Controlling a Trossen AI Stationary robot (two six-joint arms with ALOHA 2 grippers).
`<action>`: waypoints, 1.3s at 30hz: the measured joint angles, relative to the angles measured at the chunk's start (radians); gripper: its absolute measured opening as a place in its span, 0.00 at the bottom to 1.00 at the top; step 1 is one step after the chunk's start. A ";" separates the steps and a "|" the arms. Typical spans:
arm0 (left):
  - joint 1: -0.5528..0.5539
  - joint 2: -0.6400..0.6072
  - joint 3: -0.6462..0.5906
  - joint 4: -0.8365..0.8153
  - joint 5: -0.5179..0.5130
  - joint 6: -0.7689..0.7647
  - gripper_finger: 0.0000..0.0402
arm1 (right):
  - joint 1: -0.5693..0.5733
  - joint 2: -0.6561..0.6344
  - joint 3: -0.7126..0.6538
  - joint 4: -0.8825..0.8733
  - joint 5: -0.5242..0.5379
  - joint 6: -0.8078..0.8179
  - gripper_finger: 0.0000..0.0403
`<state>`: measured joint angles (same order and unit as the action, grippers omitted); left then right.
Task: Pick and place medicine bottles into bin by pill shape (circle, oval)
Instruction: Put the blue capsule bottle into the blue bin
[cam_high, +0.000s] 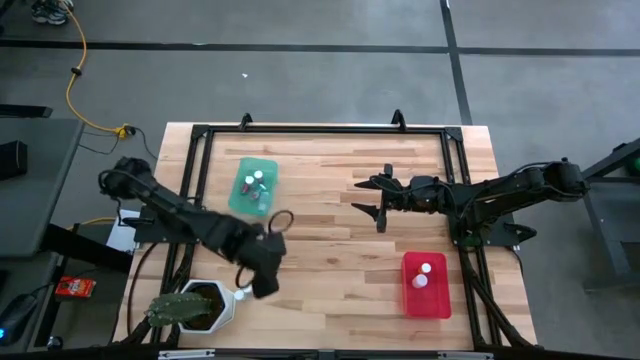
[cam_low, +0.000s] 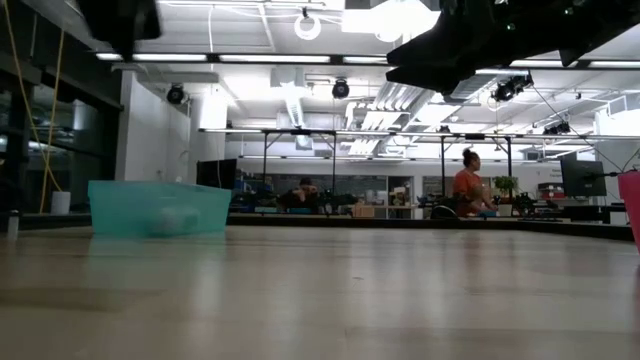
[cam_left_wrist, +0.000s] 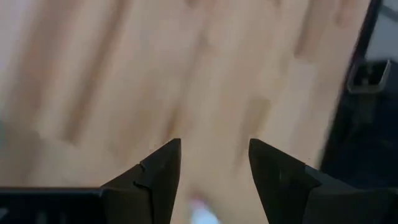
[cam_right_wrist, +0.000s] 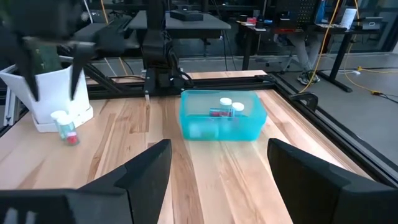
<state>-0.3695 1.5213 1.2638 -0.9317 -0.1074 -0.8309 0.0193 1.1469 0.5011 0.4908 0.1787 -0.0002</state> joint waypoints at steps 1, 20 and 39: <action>-0.017 0.025 0.018 -0.023 0.032 -0.035 0.44 | 0.000 0.000 0.000 0.000 0.000 0.000 0.64; -0.180 0.234 0.053 -0.244 0.023 -0.270 0.44 | 0.000 0.000 0.000 0.000 -0.001 0.000 0.64; -0.208 0.234 -0.021 -0.137 0.071 -0.319 0.44 | 0.000 0.000 0.000 0.000 -0.001 0.000 0.64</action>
<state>-0.5777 1.7550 1.2430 -1.0686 -0.0359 -1.1496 0.0193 1.1469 0.5011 0.4908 0.1776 0.0002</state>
